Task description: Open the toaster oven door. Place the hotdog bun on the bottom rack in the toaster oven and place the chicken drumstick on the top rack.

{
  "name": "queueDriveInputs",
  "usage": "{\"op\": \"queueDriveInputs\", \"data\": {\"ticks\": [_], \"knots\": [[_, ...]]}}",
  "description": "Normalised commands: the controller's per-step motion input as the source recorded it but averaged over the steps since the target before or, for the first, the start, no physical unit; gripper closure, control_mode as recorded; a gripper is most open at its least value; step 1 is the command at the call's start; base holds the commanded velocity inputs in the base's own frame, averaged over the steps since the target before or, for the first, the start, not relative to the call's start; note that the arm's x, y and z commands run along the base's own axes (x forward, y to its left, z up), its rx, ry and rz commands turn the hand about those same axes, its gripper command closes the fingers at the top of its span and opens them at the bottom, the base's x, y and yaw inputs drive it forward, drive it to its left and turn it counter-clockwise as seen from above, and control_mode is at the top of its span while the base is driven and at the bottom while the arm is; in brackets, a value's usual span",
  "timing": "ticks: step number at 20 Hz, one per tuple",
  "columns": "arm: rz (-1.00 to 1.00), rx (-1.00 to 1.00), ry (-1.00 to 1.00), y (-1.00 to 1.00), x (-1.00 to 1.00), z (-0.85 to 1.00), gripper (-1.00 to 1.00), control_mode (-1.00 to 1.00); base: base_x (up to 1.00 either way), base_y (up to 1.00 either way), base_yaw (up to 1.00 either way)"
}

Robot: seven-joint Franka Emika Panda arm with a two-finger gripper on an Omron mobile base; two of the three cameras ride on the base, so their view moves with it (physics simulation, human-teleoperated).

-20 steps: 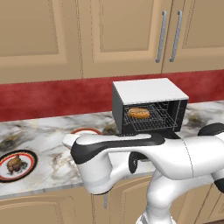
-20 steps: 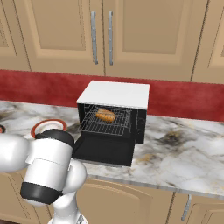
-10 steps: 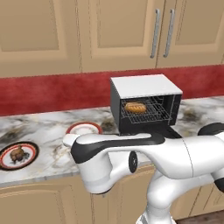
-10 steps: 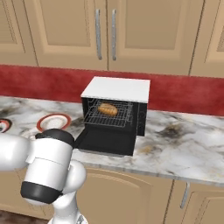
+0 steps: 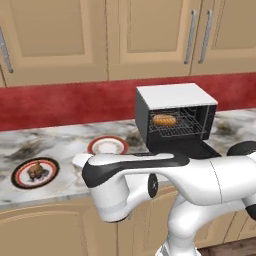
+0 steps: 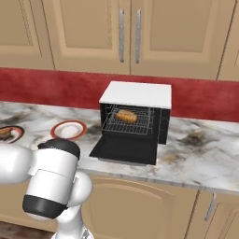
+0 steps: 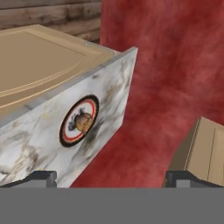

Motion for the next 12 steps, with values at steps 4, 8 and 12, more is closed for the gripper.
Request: {"op": "queueDriveInputs", "data": {"ticks": [4, 8, 12], "knots": [[0.0, 0.0, 0.0, 0.0, 0.0, 0.0, -1.0, 1.0, -0.02, 0.58, 0.0], [0.0, 0.0, 0.0, 0.0, 0.0, 0.0, -1.0, 1.0, 0.0, 0.58, 0.0], [0.0, 0.0, 0.0, 0.0, 0.0, 0.0, -1.0, 1.0, 0.07, 0.53, 0.0]]}}
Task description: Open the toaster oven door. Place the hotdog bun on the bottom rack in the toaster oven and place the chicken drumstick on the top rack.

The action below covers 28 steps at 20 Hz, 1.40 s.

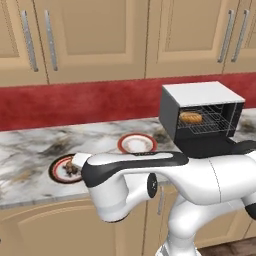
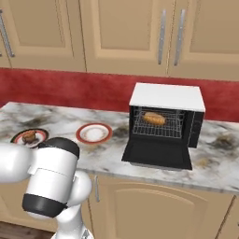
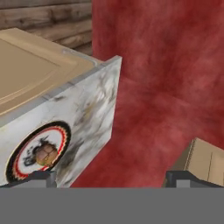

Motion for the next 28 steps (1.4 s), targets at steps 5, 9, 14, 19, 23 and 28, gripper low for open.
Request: {"op": "queueDriveInputs", "data": {"ticks": [5, 9, 14, 19, 23, 28], "knots": [[0.0, 0.0, 0.0, 0.0, 0.0, 0.0, -1.0, 1.0, 0.14, 0.53, 0.0], [0.0, 0.0, 0.0, 0.0, 0.0, 0.0, -1.0, 1.0, 0.3, 0.39, -0.02], [0.0, 0.0, 0.0, 0.0, 0.0, 0.0, -1.0, 1.0, 0.48, 0.09, 0.0], [0.0, 0.0, 0.0, 0.0, 0.0, 0.0, -1.0, 1.0, 0.35, 0.05, 0.0], [0.0, 0.0, 0.0, 0.0, 0.0, 0.0, -1.0, 1.0, 0.18, 0.07, 0.0], [0.0, 0.0, 0.0, 0.0, 0.0, 0.0, -1.0, 1.0, 0.35, 0.11, 0.0]]}}
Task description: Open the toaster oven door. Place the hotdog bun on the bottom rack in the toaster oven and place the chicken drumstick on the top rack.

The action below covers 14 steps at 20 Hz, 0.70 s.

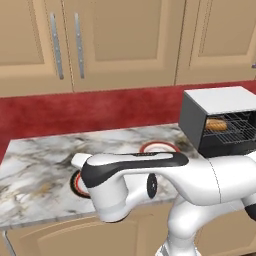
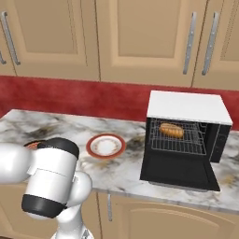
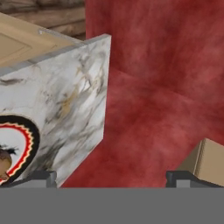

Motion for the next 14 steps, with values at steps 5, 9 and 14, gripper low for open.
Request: {"op": "queueDriveInputs", "data": {"ticks": [5, 9, 14], "knots": [[0.0, 0.0, 0.0, 0.0, 0.0, 0.0, -1.0, 1.0, 0.34, 0.12, 0.0], [0.0, 0.0, 0.0, 0.0, 0.0, 0.0, -1.0, 1.0, 0.32, 0.06, 0.0], [0.0, 0.0, 0.0, 0.0, 0.0, 0.0, -1.0, 1.0, 0.37, 0.06, 0.0]]}}
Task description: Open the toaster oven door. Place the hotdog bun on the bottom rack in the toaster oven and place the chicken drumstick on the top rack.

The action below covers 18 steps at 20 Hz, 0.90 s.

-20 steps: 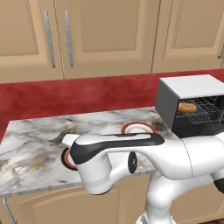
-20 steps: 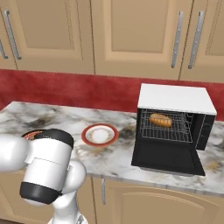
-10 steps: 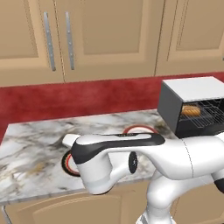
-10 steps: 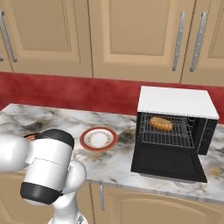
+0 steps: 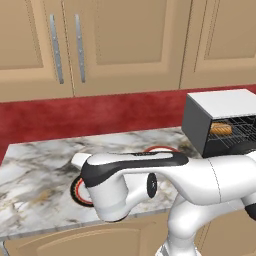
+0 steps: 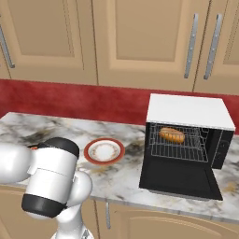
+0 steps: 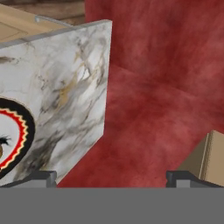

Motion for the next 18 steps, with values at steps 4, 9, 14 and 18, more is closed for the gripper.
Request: {"op": "queueDriveInputs", "data": {"ticks": [4, 9, 14, 18], "knots": [[0.0, 0.0, 0.0, 0.0, 0.0, 0.0, -1.0, 1.0, 0.0, 0.0, 0.0], [0.0, 0.0, 0.0, 0.0, 0.0, 0.0, -1.0, 1.0, 0.0, 0.0, 0.0], [0.0, 0.0, 0.0, 0.0, 0.0, 0.0, -1.0, 1.0, 0.0, 0.0, 0.0], [0.0, 0.0, 0.0, 0.0, 0.0, 0.0, -1.0, -1.0, 0.0, 0.0, 0.0]]}}
